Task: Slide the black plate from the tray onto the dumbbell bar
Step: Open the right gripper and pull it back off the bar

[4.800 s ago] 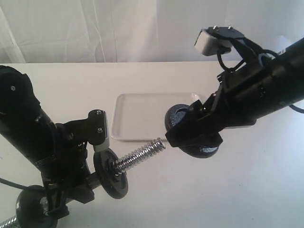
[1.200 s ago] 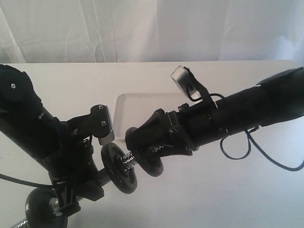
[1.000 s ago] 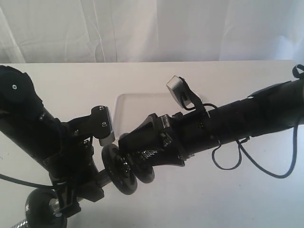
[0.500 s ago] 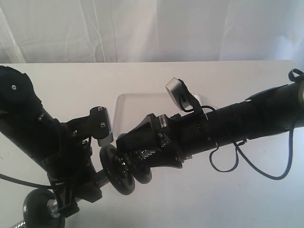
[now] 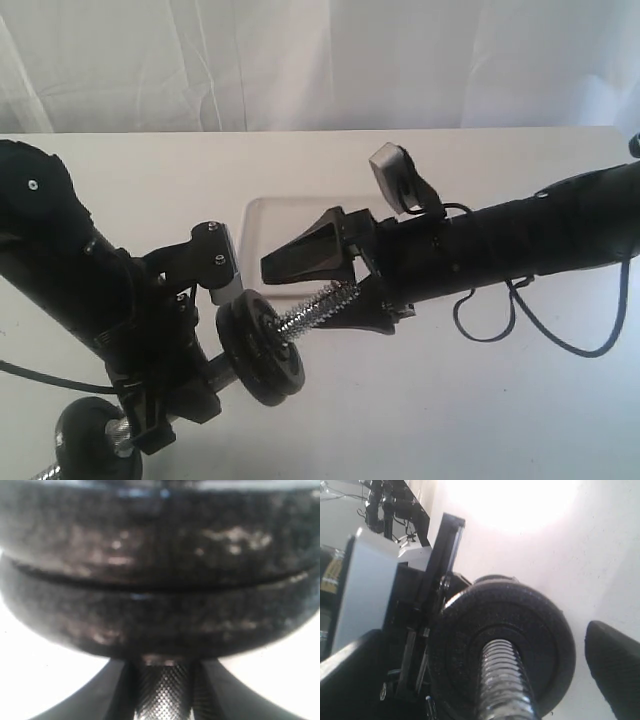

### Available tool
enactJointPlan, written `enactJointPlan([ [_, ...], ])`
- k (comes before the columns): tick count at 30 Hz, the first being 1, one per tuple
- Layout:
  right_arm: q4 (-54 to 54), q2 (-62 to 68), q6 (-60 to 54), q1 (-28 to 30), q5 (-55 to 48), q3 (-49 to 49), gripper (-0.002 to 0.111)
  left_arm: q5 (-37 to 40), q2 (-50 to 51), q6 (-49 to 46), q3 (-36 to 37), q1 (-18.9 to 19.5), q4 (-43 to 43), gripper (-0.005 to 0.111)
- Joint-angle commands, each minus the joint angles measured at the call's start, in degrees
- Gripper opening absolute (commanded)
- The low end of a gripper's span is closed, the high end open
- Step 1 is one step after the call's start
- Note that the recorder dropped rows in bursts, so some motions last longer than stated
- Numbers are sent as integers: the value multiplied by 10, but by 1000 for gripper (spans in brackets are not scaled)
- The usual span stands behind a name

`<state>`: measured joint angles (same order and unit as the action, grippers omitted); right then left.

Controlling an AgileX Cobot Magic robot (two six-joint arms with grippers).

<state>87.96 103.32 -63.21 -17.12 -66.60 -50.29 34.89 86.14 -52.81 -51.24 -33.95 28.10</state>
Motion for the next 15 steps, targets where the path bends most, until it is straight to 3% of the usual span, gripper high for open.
enactJointPlan([
  [1,-20,-5,22,41,-14,-6,105,7,-26,4,-15,0,65,0],
  [7,-43,-5,55,107,-24,-17,104,10,-26,0,-15,0,56,0],
  [9,-51,-5,63,139,-34,-30,97,16,-26,0,-15,0,32,0],
  [11,-53,-5,80,168,-34,-43,80,17,-26,0,-15,0,12,0],
  [12,-51,-5,112,186,-34,-51,59,16,-26,-4,-15,0,0,0],
  [13,-51,-5,125,193,-34,-55,48,16,-26,-15,-15,0,0,0],
  [14,-46,-8,128,200,-34,-64,19,14,-26,-34,-13,0,0,0],
  [15,-46,-13,119,200,-34,-65,4,11,-26,-49,-10,0,0,0],
])
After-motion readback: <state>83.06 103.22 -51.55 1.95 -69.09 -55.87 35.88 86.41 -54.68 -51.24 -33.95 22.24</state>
